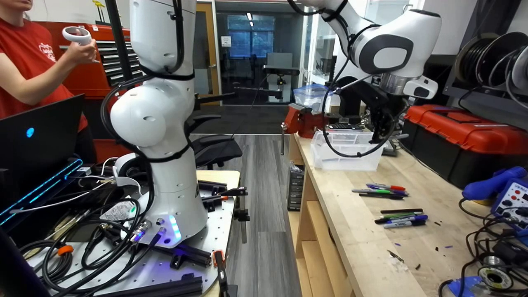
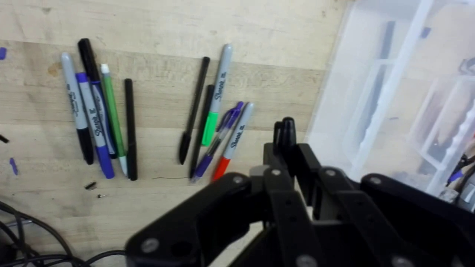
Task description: Get the middle pen on the table and put it in the colourless box
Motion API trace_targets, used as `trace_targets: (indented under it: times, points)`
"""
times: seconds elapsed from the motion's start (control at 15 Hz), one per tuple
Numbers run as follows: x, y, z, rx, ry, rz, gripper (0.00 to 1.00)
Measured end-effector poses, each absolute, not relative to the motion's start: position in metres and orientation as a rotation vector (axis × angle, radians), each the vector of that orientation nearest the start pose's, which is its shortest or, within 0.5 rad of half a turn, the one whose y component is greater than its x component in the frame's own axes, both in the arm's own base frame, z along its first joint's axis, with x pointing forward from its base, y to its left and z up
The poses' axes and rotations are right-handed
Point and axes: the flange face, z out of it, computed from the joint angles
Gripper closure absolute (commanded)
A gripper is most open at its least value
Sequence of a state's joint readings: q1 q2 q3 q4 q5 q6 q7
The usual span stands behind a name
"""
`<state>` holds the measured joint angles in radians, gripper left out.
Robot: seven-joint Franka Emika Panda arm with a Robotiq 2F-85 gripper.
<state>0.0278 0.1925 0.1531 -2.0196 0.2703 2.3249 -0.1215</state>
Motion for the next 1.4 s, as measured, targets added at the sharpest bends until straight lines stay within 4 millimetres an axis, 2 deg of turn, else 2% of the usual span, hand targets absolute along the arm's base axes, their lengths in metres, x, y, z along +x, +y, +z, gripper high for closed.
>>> trace_targets:
  times: [0.33, 0.87, 1.13, 1.4]
  points:
    - [0.571, 0.154, 0.384, -2.806, -0.202, -0.078, 0.95]
    - [0.543, 0.235, 0.376, -2.751, -0.293, 0.015, 0.95]
    - [0.528, 0.269, 0.361, -2.74, -0.352, 0.073, 0.95]
    - [0.523, 0.286, 0.331, -2.742, -0.379, 0.122, 0.95]
